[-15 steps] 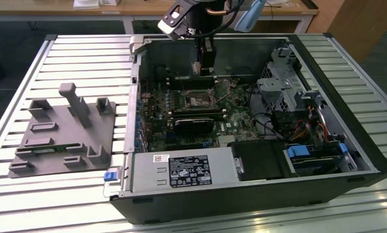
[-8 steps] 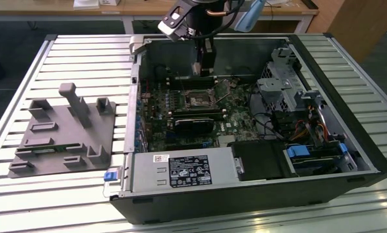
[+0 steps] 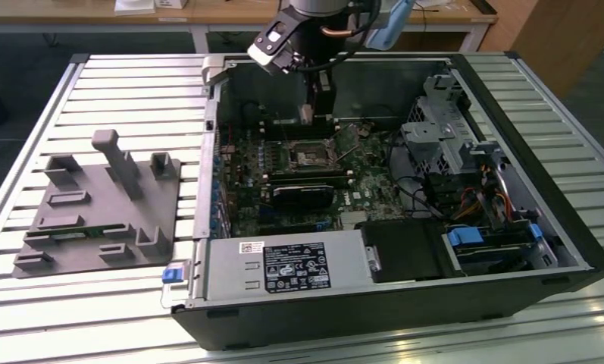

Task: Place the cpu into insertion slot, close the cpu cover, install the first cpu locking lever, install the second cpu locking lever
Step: 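Place the cpu into insertion slot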

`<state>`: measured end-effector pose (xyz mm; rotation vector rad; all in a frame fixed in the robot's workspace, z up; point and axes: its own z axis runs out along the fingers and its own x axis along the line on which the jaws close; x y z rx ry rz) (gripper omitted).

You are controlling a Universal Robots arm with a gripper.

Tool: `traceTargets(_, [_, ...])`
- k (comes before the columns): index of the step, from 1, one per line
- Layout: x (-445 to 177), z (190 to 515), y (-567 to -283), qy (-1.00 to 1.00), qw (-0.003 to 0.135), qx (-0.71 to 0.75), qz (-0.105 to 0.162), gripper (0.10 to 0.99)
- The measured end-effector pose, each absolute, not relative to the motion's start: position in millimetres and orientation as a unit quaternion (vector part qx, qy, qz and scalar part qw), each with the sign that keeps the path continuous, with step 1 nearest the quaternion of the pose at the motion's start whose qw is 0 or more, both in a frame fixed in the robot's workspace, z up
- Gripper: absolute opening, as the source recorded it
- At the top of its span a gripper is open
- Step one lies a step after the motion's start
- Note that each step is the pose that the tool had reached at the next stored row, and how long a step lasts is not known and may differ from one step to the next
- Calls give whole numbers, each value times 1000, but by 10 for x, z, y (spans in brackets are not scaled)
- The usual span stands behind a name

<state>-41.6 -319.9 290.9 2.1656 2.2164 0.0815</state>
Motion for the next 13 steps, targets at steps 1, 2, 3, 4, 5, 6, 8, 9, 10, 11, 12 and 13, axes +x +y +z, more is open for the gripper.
traceTargets(1, [-416, 2894, -3199, 714, 21, 699, 26, 537])
traceTargets(2, [-417, 2882, -3199, 714, 21, 699, 26, 537])
traceTargets(3, [-417, 2877, -3199, 714, 21, 699, 26, 537])
traceTargets(4, [-417, 2877, -3199, 714, 21, 699, 26, 537])
traceTargets(5, [-417, 2877, -3199, 714, 21, 699, 26, 537])
traceTargets(6, [-417, 2877, -3199, 714, 21, 699, 26, 537])
traceTargets(8, [-416, 2866, -3199, 714, 21, 699, 26, 537])
traceTargets(9, [-417, 2853, -3199, 714, 21, 699, 26, 537])
traceTargets(10, [-417, 2836, -3199, 714, 21, 699, 26, 537])
traceTargets(11, [-417, 2819, -3199, 714, 21, 699, 26, 537])
traceTargets(12, [-417, 2806, -3199, 714, 21, 699, 26, 537])
traceTargets(13, [-417, 2793, -3200, 714, 21, 699, 26, 537])
